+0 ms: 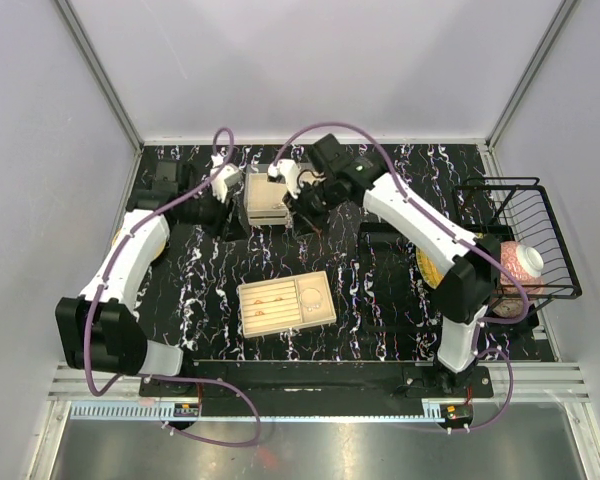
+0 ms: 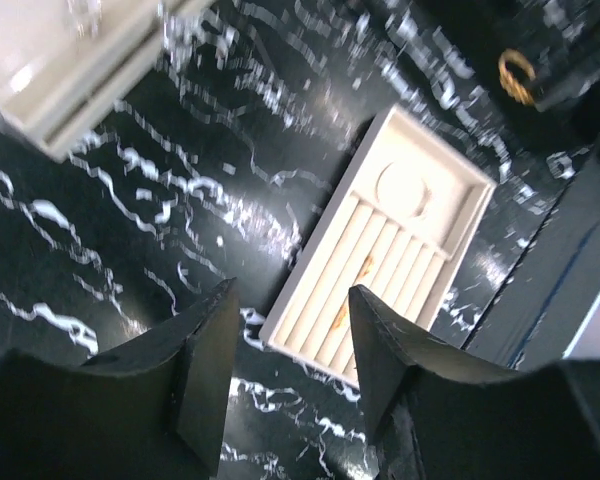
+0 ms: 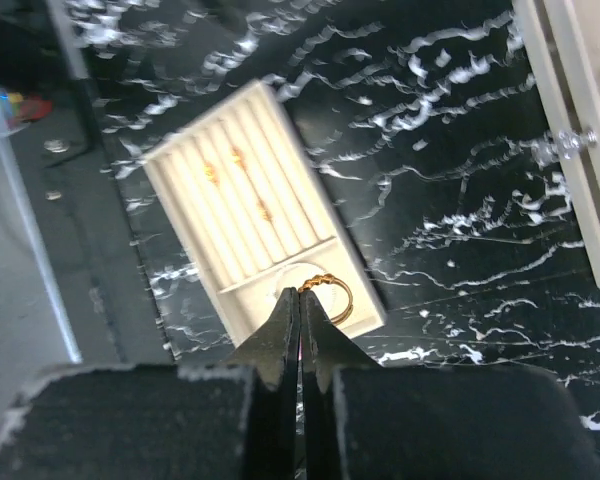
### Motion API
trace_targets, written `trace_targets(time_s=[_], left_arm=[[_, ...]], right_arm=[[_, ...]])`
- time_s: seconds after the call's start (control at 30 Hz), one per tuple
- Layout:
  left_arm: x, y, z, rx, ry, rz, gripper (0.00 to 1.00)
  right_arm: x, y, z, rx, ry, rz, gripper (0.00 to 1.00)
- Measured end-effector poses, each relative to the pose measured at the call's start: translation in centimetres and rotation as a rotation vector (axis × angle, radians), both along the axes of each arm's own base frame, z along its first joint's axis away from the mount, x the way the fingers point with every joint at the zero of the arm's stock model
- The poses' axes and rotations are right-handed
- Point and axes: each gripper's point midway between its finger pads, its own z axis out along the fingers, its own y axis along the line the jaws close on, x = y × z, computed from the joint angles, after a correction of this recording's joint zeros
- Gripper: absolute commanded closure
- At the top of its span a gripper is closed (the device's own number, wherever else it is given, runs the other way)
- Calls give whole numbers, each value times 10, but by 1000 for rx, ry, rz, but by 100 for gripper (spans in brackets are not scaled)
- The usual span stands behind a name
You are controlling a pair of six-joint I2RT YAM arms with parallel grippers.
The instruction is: Organize the mixed jewelry
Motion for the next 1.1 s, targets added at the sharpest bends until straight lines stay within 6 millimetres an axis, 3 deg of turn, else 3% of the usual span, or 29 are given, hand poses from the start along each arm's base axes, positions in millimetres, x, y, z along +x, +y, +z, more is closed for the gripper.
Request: trace_targets(time_s=[0.2,0.3,0.37,0.47,0.67,0.83,1.1], left_arm=[[10,-18,64,-201,-92,-90,47],[9,-30,97,-295,-150,-158,45],[9,-35,112,-346,-179,-188,42],[13,-42,132,-417,-218,-217,36],[22,-46,158,-496,-302,-238,29],[23,-43,161,-493,-377,-277,28],[18,-41,149,-430,-509,-388,24]], right_arm=[[-18,16,98,195,29,118,100],[-3,36,152,358,-7,157,100],[8,43,174,449,-10,164,100],[9,38,173,476,94,145,100],[-3,31,138,403,351,75,100],[-12,33,147,429,414,82,100],[-12,37,154,459,444,85,100]])
